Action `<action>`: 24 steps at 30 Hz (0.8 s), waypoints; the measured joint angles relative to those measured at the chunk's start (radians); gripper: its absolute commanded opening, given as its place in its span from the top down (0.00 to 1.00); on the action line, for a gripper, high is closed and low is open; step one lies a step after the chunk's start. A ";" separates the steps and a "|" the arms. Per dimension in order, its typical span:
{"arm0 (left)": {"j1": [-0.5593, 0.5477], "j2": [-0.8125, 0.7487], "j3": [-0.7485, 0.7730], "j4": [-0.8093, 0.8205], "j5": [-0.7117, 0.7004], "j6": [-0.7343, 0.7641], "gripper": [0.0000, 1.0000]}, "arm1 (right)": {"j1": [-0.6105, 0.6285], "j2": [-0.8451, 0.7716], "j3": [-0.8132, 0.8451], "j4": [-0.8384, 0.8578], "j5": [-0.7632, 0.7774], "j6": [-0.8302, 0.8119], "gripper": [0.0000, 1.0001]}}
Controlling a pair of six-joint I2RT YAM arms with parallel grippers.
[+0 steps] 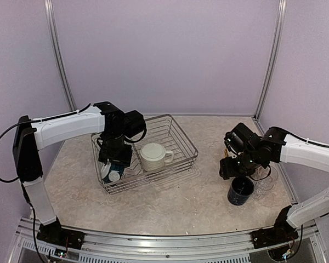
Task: Unload the mixed dishes from the dish rack
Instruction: Grab the bowl from the dish rack.
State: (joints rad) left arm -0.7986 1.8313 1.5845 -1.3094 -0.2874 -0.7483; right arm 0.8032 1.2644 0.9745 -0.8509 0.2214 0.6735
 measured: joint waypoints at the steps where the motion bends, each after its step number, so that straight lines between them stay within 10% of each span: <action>1: 0.000 -0.002 0.000 0.000 0.000 0.001 0.53 | 0.000 0.000 0.006 0.000 0.000 0.000 0.30; 24: 0.016 -0.099 0.059 -0.023 0.011 0.018 0.65 | 0.000 -0.019 0.147 0.077 0.005 -0.058 0.18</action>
State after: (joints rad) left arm -0.7830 1.7321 1.6432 -1.3323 -0.2764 -0.7303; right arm 0.8032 1.2457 1.1213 -0.7738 0.2264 0.6151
